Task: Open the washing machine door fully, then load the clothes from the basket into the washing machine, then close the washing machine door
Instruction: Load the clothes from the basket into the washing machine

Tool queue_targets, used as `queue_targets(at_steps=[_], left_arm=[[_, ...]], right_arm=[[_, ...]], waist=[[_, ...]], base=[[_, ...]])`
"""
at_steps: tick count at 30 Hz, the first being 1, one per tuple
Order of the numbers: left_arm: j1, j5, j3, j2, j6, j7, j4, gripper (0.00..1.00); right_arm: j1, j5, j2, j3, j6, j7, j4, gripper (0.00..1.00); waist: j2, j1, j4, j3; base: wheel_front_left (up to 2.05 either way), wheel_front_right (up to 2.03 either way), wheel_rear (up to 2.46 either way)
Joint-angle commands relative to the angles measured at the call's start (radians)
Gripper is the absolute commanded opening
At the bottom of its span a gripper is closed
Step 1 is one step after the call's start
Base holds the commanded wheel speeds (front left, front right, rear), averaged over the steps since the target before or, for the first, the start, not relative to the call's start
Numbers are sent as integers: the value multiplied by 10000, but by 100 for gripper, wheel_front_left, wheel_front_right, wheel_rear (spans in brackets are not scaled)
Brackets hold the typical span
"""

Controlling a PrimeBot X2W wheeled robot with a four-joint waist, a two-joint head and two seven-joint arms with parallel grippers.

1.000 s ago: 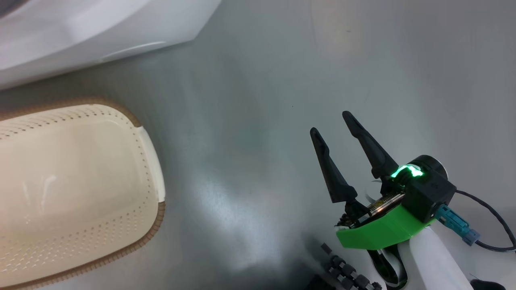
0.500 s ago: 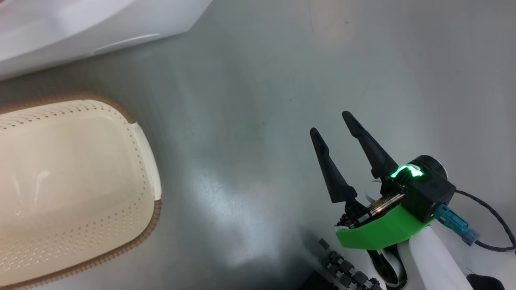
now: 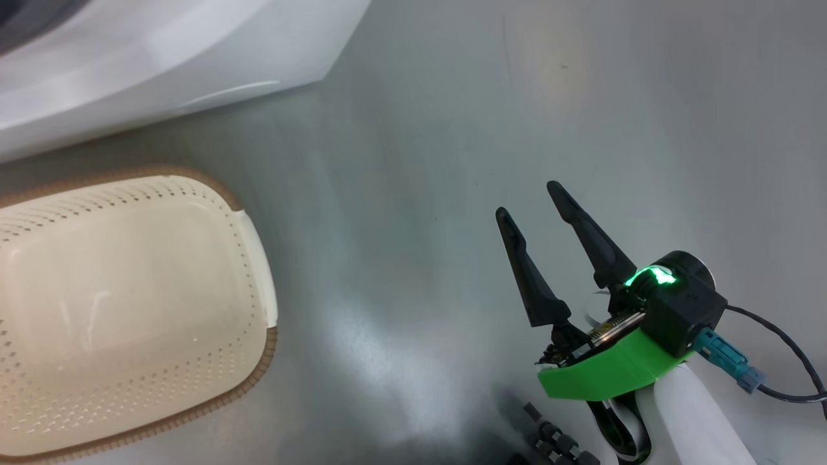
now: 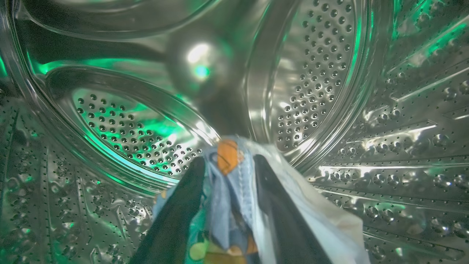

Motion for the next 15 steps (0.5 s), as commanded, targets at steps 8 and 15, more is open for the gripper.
queue_targets(at_steps=[8, 15], left_arm=[[-322, 0, -42, 94, 510, -51, 766, 100], [-243, -274, 25, -203, 723, -51, 1027, 100]], right_arm=[[283, -84, 9, 104, 16, -48, -137, 100], [295, -83, 9, -28, 16, -48, -128, 100]], waist=[[0, 0, 254, -380], [0, 0, 474, -522]], base=[[0, 0, 0], [0, 0, 0]])
